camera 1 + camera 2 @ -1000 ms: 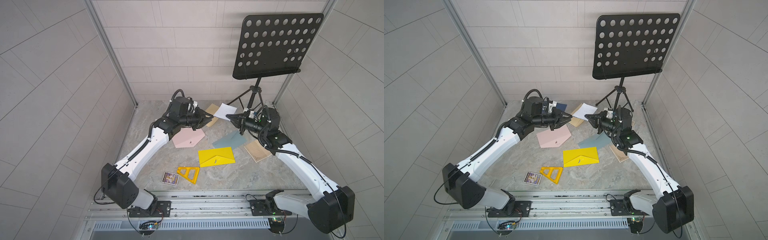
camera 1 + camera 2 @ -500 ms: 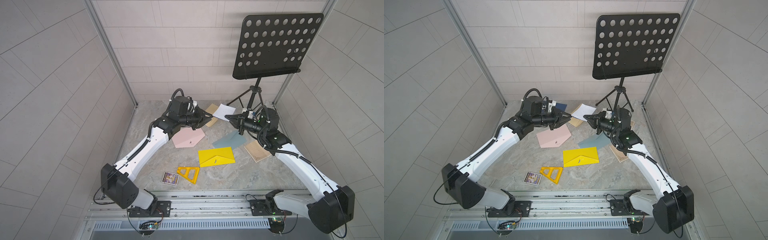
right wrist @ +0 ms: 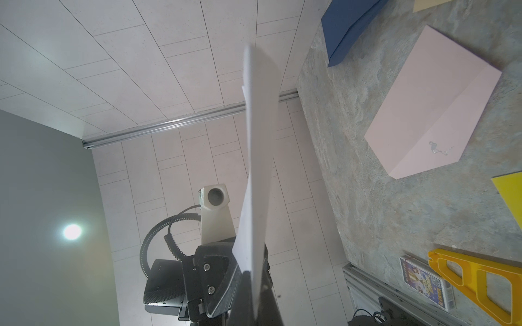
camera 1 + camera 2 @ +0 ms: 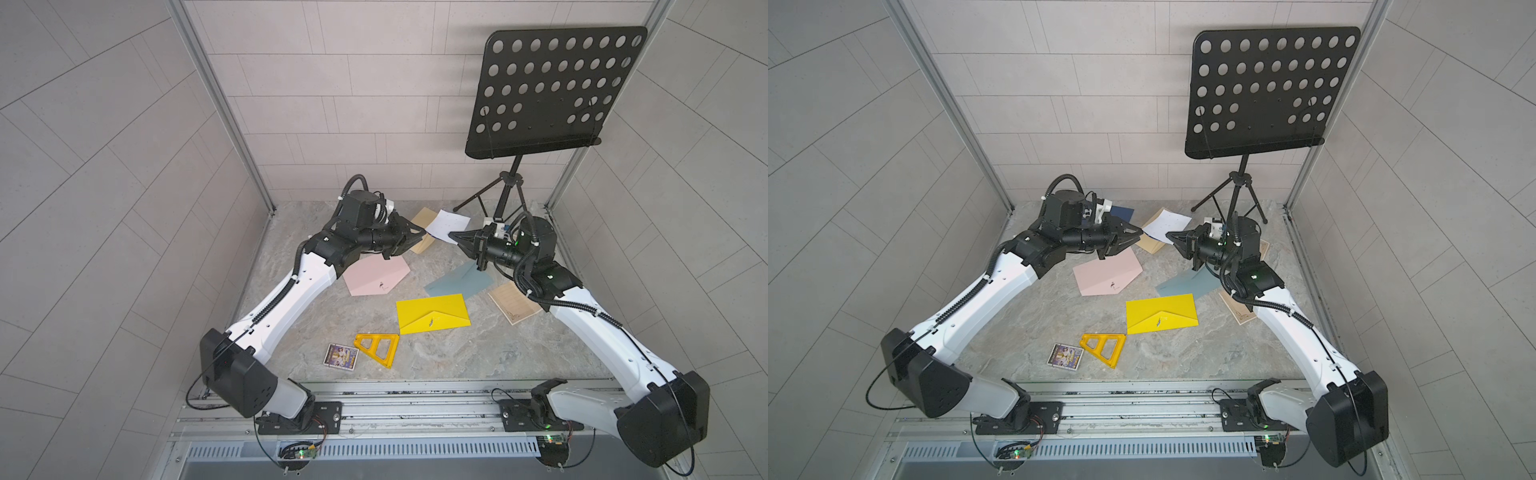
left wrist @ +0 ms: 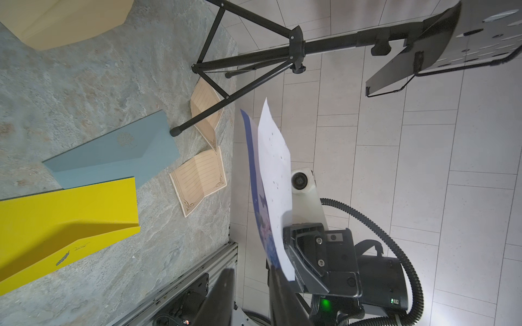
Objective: Take the letter paper out of the envelope
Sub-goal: Unfold the letter paper.
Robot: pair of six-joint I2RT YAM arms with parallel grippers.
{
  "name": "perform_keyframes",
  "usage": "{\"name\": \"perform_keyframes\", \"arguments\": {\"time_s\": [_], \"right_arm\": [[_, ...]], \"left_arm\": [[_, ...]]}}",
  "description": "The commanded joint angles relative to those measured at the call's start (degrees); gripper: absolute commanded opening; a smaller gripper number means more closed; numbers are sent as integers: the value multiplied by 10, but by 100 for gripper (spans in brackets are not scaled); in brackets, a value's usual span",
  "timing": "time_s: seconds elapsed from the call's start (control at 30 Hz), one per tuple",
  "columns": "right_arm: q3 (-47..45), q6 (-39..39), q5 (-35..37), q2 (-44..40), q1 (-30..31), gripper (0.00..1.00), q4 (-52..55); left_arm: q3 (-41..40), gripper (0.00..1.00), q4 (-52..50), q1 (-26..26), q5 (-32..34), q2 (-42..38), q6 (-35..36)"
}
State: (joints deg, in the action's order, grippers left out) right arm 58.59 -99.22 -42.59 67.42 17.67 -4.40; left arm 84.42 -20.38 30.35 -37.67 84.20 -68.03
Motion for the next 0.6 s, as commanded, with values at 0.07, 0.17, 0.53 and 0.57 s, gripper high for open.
{"name": "perform_keyframes", "arguments": {"time_s": [0.07,0.17,0.53,0.57], "right_arm": [[6,1,4,-5,8,0,2],[8,-6,5,-2,10,0,-8],[8,-13,12,3,23,0,-21],[8,-13,13,4,24,0,-22]], "left_arm": [[20,31,-10,1,-4,8,14],[16,32,-10,5,-9,11,16],[16,32,-11,8,-8,17,17],[16,32,-10,8,-8,17,17]]}}
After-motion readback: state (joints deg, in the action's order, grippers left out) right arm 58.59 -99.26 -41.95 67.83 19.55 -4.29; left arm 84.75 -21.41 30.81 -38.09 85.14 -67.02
